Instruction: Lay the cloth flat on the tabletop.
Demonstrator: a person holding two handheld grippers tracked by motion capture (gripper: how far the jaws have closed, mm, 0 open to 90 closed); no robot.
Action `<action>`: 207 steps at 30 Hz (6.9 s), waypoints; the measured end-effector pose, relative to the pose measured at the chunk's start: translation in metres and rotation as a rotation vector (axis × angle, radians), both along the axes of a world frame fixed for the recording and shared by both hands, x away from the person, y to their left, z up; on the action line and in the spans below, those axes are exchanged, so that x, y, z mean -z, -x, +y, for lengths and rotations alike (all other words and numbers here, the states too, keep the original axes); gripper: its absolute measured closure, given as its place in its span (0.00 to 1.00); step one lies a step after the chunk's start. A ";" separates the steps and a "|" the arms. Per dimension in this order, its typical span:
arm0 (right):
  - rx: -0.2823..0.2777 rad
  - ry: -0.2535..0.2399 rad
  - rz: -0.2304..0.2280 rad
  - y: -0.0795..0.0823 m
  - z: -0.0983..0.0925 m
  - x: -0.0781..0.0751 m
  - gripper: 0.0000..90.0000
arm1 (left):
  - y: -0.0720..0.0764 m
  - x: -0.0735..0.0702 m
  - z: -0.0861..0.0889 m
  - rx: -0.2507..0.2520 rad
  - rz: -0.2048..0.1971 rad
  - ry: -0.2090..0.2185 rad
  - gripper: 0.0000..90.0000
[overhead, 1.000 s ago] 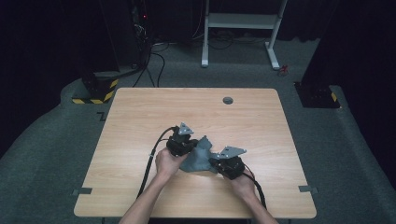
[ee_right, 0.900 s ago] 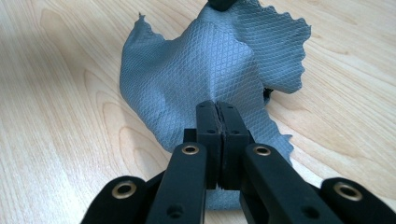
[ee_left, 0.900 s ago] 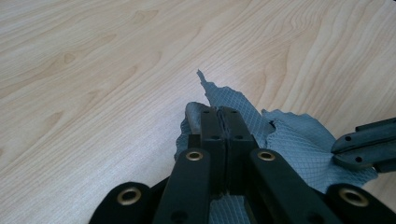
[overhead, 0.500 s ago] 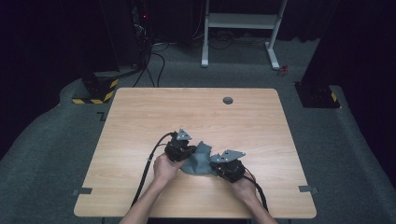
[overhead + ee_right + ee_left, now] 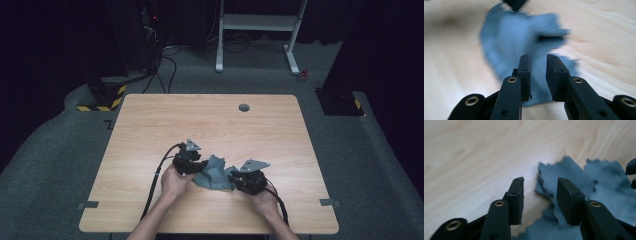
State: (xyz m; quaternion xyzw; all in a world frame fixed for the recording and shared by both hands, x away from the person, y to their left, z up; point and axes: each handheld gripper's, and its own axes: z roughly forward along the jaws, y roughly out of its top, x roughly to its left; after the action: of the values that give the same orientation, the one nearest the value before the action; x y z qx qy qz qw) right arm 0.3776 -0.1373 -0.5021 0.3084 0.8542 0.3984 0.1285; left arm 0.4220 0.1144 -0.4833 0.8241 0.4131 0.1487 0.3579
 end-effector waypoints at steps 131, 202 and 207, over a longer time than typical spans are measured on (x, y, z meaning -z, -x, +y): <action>0.040 0.064 -0.067 0.007 -0.021 0.008 0.99 | 0.038 0.013 0.021 0.087 0.032 -0.019 1.00; 0.051 0.082 -0.016 0.011 -0.023 0.012 0.97 | 0.057 0.021 0.041 -0.103 -0.030 -0.025 0.55; 0.082 0.043 -0.007 -0.001 -0.020 0.005 0.81 | 0.033 0.036 0.043 -0.179 -0.053 -0.064 0.52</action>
State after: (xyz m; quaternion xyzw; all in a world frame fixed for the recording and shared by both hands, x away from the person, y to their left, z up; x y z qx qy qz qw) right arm 0.3783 -0.1575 -0.5075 0.3389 0.8488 0.3753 0.1542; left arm 0.3891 0.1571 -0.5192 0.7908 0.4704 0.2147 0.3275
